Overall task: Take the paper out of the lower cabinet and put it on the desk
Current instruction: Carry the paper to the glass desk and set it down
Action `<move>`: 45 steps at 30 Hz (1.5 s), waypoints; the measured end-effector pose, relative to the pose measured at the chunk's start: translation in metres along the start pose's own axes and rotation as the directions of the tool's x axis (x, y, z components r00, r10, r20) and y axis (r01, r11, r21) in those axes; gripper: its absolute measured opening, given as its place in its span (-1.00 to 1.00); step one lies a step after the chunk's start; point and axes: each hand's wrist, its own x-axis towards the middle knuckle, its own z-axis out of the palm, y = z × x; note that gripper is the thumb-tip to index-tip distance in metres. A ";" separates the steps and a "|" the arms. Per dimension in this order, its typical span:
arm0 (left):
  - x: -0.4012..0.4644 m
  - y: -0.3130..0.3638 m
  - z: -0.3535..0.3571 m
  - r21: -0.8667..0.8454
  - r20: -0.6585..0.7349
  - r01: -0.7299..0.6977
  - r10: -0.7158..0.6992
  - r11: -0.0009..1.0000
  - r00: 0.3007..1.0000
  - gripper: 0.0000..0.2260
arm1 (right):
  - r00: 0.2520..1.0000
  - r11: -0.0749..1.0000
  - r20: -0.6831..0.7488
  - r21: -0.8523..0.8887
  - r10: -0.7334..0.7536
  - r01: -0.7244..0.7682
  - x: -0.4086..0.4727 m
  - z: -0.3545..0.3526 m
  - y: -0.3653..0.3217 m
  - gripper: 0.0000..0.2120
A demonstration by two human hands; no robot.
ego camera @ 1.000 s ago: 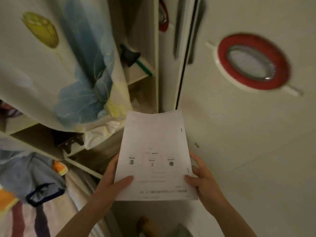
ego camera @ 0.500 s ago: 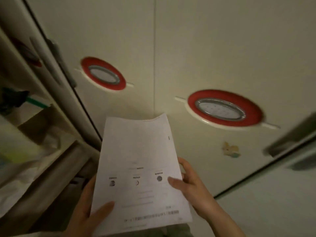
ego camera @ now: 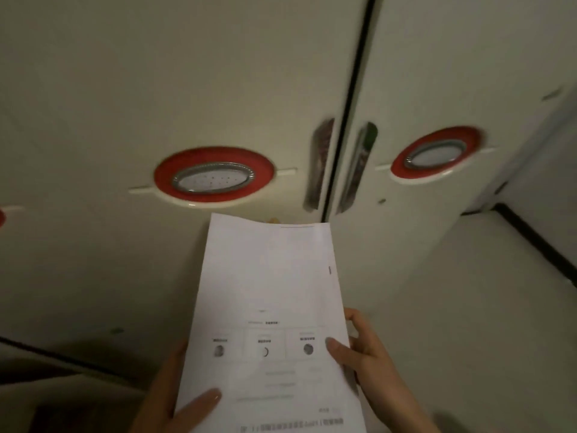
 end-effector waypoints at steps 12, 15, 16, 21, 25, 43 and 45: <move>0.086 0.102 0.251 -0.117 0.551 -0.196 0.227 0.974 0.803 -0.51 | 0.794 0.973 -0.586 0.035 -0.164 0.227 -0.094 -0.218 -0.034 -0.73; 0.101 0.138 0.323 -0.157 0.635 -0.239 0.283 0.958 0.719 -0.55 | 0.714 0.960 -0.665 -0.018 -0.220 0.279 -0.110 -0.273 -0.050 -0.72; 0.107 0.148 0.346 -0.170 0.661 -0.241 0.292 0.955 0.691 -0.56 | 0.689 0.957 -0.686 -0.032 -0.232 0.290 -0.116 -0.290 -0.056 -0.72; 0.130 0.193 0.456 -0.212 0.746 -0.190 0.285 0.958 0.601 -0.42 | 0.571 0.941 -0.780 -0.067 -0.256 0.331 -0.136 -0.375 -0.080 -0.70; 0.154 0.228 0.560 -0.216 0.830 -0.141 0.258 0.966 0.495 -0.40 | 0.423 0.929 -0.866 -0.110 -0.264 0.355 -0.138 -0.457 -0.094 -0.67; 0.182 0.316 0.978 -0.112 0.989 -0.188 0.127 0.976 0.073 -0.53 | -0.132 0.923 -0.991 -0.031 0.021 0.384 -0.182 -0.751 -0.117 -0.53; 0.174 0.317 1.026 -0.096 0.993 -0.200 0.108 0.975 0.049 -0.53 | -0.145 0.930 -0.989 -0.018 0.038 0.368 -0.195 -0.794 -0.110 -0.51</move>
